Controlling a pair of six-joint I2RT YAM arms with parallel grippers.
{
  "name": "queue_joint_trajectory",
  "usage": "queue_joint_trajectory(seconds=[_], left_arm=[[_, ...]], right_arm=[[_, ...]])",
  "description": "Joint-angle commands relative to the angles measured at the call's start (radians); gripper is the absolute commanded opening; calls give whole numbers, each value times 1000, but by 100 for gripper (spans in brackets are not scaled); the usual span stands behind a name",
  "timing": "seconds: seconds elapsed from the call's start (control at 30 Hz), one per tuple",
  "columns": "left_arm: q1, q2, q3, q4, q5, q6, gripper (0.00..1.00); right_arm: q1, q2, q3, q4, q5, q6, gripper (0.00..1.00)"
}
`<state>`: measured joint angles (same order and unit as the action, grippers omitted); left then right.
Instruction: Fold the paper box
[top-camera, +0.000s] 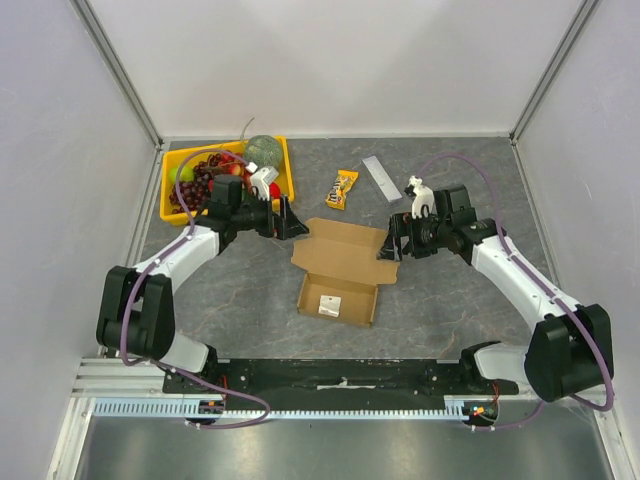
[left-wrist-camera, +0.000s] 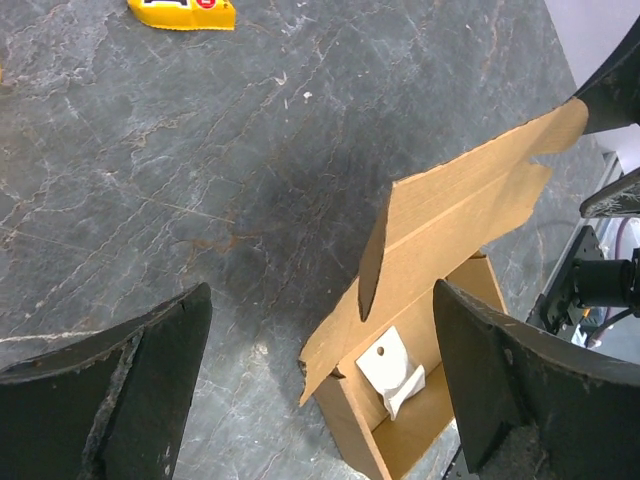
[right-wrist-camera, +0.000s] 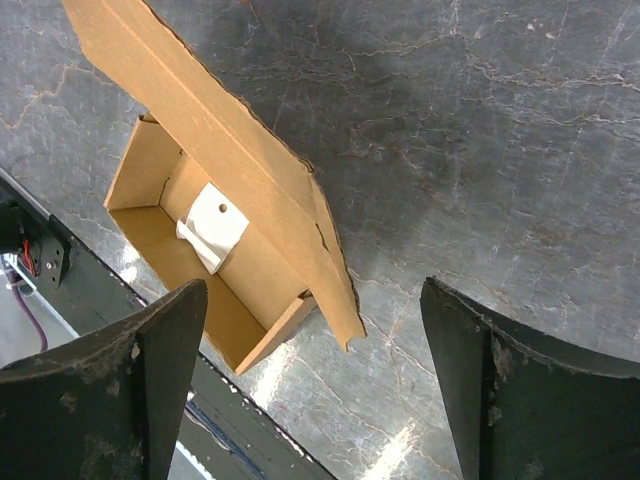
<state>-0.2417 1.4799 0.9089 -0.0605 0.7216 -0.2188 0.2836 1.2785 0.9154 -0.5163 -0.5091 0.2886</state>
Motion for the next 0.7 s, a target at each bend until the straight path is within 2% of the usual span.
queue_joint_trajectory(seconds=[0.0,0.47,0.67], left_arm=[[5,8,-24,96,-22,-13,97],[4,72,-71,234,75,-71,97],[-1,80,-82,264,93,-79,97]], right_arm=[[-6,-1,-21,79,-43,18,94],[-6,7,-65,116,-72,24,88],[-6,-10,-90,139,-89,24,81]])
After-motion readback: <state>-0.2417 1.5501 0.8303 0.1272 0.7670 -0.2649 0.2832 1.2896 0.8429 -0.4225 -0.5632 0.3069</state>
